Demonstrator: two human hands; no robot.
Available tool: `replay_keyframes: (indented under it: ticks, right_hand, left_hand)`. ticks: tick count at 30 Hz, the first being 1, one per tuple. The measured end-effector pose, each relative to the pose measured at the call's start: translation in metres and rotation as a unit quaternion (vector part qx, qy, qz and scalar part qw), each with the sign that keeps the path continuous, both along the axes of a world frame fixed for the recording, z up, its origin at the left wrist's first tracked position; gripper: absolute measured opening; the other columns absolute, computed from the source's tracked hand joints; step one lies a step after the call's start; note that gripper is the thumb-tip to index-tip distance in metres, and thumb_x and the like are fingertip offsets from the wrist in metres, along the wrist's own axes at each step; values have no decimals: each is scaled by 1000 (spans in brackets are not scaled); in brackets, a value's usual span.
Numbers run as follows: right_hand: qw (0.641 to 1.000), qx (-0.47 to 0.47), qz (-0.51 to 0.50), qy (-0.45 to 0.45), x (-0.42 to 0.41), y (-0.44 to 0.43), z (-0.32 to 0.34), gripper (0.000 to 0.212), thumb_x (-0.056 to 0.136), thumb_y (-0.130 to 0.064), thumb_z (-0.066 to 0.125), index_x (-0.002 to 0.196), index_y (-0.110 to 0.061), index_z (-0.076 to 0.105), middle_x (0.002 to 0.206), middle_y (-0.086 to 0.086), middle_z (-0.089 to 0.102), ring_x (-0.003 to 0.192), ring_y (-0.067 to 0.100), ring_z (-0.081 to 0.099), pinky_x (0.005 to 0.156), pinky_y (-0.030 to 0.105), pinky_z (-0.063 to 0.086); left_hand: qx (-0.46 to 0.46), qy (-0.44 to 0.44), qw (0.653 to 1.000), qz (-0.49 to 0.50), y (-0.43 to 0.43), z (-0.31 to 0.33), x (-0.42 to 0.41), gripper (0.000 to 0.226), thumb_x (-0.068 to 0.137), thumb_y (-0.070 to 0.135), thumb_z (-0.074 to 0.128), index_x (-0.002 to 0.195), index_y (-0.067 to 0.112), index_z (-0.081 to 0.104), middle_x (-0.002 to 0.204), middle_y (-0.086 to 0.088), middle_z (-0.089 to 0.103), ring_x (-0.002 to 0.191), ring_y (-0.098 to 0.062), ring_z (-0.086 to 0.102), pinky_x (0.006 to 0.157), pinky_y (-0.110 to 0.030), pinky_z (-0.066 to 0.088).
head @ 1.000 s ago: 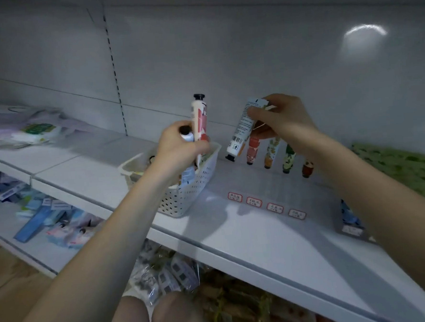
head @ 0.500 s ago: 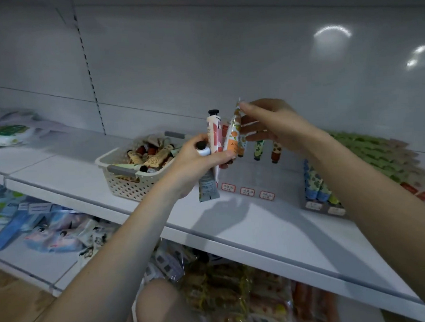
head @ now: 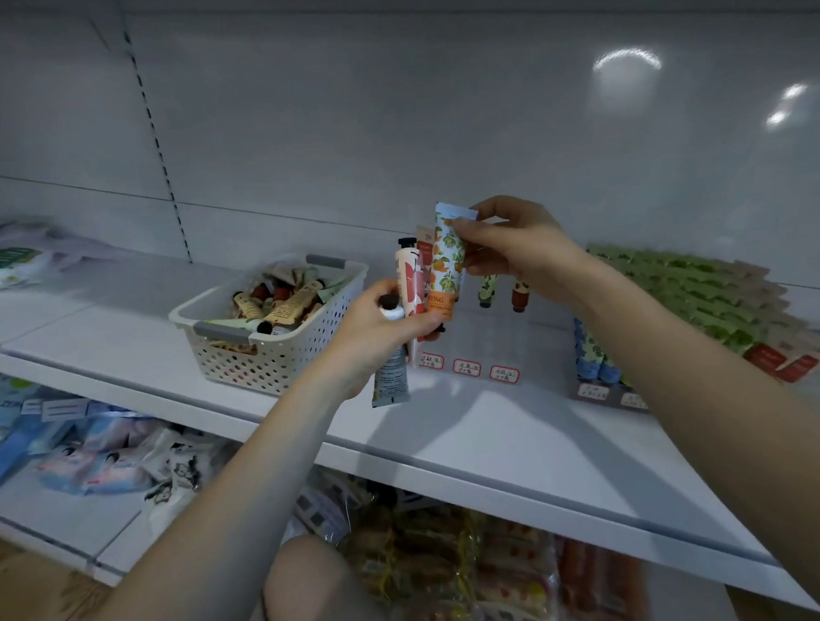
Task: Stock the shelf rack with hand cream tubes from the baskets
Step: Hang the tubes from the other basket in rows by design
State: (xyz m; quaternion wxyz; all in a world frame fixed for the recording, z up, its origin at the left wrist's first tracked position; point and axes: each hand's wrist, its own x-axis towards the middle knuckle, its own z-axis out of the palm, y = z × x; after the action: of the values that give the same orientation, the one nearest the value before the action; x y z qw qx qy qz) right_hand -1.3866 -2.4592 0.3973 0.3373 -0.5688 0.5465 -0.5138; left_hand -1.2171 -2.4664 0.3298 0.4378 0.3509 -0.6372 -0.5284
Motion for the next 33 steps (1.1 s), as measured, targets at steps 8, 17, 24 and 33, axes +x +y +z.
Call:
replay_keyframes:
  ticks: [8,17,24,33]
  right_hand:
    - [999,-13,-36,-1,9,7,-11,12,86,-16,65,82,-13,54,78,10,67,56,11,65,58,21,57]
    - [998,-26,-46,41,17,26,-9,12,88,-18,63,86,-15,52,79,7,66,66,16,65,61,23,56]
    - [995,-45,-77,47,15,40,-10,13,88,-16,63,92,-10,53,78,4,63,65,14,64,65,25,56]
    - [986,-53,-147,61,7,32,-21,17,86,-16,66,93,-8,53,73,6,62,60,15,63,68,35,56]
  left_hand:
    - [-65,-52,994,76,9,-10,4,24,77,4,70,93,16,57,87,3,58,88,-18,58,81,-25,47]
    - [-98,-73,988,92,23,-11,1,20,80,6,67,94,13,55,81,8,53,76,-5,49,65,-10,38]
    - [-87,-67,989,99,32,-10,-10,18,83,11,66,98,14,55,81,10,52,75,-7,48,60,-10,35]
    - [-68,-22,992,102,22,-17,-19,18,82,10,68,93,14,55,76,15,53,68,3,47,50,-2,37]
